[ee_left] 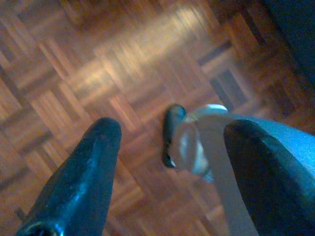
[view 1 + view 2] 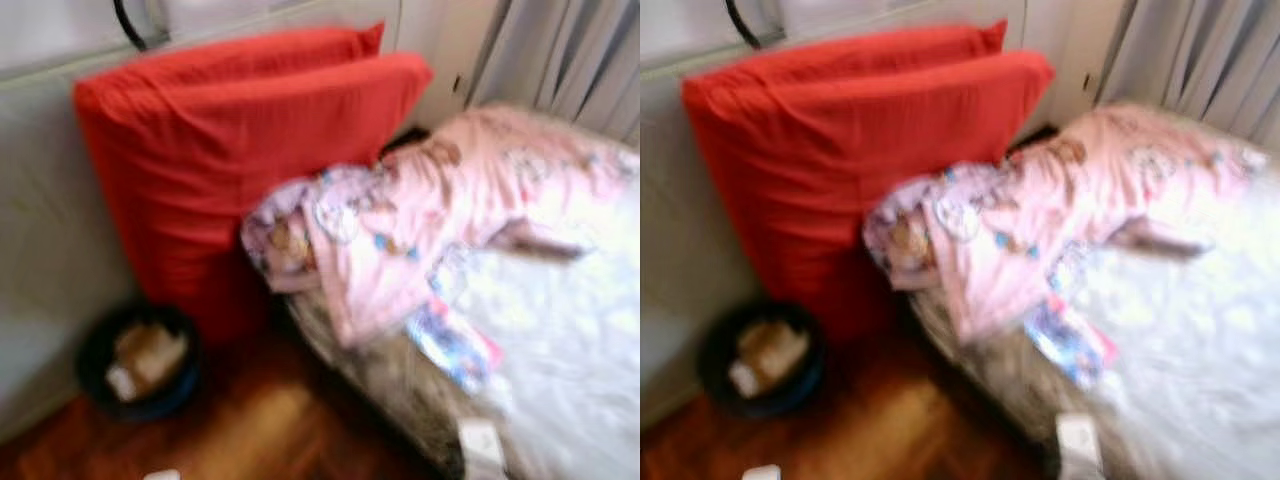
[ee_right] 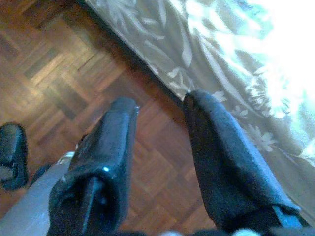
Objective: Clean up the room
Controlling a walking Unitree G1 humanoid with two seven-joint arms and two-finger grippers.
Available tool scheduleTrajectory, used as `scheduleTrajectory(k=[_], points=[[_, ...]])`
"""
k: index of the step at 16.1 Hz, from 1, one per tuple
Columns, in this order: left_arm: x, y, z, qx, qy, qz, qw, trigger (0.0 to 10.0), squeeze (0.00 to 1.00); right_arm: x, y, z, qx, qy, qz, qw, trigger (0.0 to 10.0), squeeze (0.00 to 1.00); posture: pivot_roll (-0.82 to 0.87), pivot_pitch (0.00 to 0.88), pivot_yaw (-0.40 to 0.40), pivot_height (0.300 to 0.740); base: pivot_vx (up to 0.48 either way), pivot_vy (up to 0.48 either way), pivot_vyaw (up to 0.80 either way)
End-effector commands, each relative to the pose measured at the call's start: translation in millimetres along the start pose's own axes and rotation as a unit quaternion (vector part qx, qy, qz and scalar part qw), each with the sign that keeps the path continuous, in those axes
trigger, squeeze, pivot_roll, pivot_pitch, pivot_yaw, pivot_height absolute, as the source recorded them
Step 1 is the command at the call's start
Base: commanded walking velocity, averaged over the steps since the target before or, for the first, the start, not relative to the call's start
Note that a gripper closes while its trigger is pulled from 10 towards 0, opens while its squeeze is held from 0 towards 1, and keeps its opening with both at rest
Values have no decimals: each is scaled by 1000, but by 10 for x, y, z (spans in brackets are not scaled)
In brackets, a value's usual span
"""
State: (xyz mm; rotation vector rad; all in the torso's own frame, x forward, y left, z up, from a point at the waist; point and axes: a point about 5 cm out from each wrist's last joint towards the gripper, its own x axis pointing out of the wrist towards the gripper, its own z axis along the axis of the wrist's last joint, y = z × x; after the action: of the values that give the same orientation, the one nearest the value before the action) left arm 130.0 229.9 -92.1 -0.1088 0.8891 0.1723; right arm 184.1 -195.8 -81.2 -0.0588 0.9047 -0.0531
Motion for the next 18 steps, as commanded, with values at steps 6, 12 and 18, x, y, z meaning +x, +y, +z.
scheduleTrajectory(k=[6, 12, 18], points=[[207, -117, 523, 52, 10, 14, 998, 10000, 0, 55, -95, 232, 120, 9, 21, 993, 10000, 0, -4, 0, 3, 740, 0, 0, 0], [206, -113, 548, 42, -6, 23, 999, 10000, 0, 55, -97, 249, 118, 1, 23, 993, 10000, 0, -2, 0, 2, 740, 0, 0, 0], [204, -100, 525, 46, 4, 35, 998, 10000, 0, 54, -98, 246, 113, 0, 22, 993, 10000, 0, -3, 0, 5, 740, 0, 0, 0]])
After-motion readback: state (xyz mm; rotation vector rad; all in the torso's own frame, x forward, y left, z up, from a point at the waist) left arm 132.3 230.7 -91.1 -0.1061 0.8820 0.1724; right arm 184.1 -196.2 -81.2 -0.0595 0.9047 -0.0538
